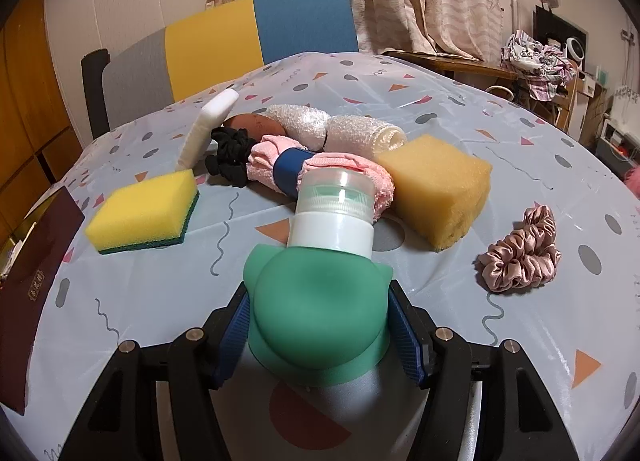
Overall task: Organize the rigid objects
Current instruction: 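Lower the hair extension into the gold tray with the left gripper and release it, then lower the green-capped bottle into the gold tray and open the right gripper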
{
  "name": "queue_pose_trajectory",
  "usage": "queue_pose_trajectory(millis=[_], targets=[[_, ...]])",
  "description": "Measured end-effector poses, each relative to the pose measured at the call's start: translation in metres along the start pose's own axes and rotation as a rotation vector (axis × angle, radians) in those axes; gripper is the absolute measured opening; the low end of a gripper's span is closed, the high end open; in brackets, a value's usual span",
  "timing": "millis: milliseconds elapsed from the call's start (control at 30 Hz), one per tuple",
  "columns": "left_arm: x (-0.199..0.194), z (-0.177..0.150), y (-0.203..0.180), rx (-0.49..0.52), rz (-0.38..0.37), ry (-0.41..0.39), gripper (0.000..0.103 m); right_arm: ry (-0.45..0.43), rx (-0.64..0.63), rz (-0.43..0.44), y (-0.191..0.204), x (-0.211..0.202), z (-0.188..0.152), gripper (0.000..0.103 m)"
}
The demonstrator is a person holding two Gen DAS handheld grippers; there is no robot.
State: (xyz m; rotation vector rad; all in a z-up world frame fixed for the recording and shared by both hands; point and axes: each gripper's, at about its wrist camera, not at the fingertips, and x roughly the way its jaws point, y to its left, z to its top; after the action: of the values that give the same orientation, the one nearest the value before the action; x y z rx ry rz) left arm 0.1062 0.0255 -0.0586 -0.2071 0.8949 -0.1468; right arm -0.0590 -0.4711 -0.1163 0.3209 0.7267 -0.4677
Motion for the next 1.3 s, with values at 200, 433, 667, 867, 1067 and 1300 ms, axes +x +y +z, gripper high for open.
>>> queue_pose_trajectory(millis=[200, 433, 667, 867, 1067, 1300], targets=[[-0.021, -0.018, -0.010, 0.045, -0.076, -0.018, 0.069, 0.002, -0.005, -0.005, 0.001, -0.003, 0.001, 0.064], [-0.033, -0.033, -0.027, 0.103, -0.162, -0.019, 0.069, -0.008, -0.050, 0.050, 0.021, -0.025, -0.001, 0.064], [-0.040, -0.041, -0.040, 0.135, -0.209, -0.032, 0.069, -0.022, -0.080, 0.194, 0.067, -0.055, 0.005, 0.064], [-0.048, -0.041, -0.033, 0.126, -0.241, -0.057, 0.068, -0.009, -0.156, 0.358, 0.134, -0.077, 0.015, 0.064], [-0.052, -0.037, -0.019, 0.100, -0.209, -0.078, 0.068, 0.063, -0.273, 0.531, 0.224, -0.088, 0.019, 0.065], [-0.054, -0.026, 0.005, 0.031, -0.160, -0.089, 0.068, 0.245, -0.405, 0.574, 0.320, -0.064, 0.008, 0.066]])
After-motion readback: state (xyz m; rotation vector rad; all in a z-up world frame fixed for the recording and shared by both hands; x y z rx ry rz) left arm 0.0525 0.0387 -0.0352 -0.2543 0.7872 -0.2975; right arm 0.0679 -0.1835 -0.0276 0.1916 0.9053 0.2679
